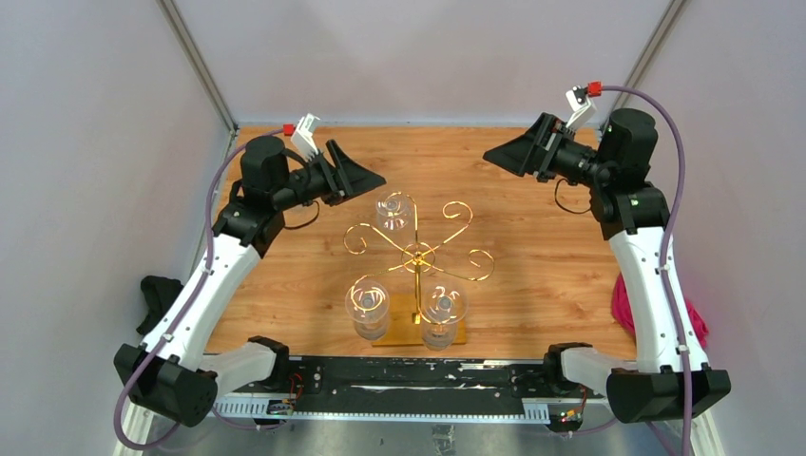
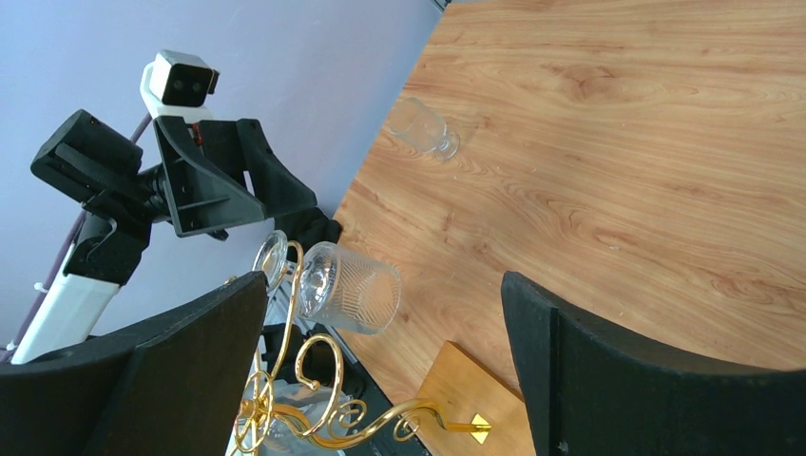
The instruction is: Take the wine glass off the wine glass rack
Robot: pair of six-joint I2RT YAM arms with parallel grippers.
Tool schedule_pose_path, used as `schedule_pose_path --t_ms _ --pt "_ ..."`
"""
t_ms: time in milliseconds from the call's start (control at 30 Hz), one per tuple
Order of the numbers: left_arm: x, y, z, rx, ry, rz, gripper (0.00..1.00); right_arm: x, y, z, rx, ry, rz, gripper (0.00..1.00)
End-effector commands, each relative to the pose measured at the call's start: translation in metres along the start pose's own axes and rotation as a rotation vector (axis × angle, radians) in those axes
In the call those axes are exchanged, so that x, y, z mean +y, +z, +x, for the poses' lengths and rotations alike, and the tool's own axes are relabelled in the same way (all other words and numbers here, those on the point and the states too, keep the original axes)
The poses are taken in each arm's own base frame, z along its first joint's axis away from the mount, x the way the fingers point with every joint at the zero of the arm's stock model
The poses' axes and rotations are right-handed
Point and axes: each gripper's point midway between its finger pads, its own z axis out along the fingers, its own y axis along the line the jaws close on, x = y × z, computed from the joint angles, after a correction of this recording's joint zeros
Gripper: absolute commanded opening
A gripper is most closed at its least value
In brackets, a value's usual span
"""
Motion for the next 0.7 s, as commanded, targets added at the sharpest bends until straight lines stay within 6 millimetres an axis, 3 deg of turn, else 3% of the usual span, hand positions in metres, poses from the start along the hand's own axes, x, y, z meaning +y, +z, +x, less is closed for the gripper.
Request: schedule_pose_path --t_ms 0,167,433,667 --pt "-0.006 -0.006 0.02 0.028 -0.012 0.017 0.61 0.002 -0.004 0.0 -0.016 -0.002 -0.005 0.98" --pt "-0.014 -0.01 0.026 0.026 -0.011 0.041 0.59 0.001 -0.005 -0.001 -0.023 0.003 0.001 0.98" --pt "-0.027 -0.006 0.032 0.035 -0.017 0.087 0.47 -0.003 -0.004 0.002 -0.02 0.01 0.007 0.97" --pt "-0.026 -0.005 0.042 0.045 -0.039 0.09 0.39 -0.006 -0.002 0.002 -0.021 0.016 0.014 0.97"
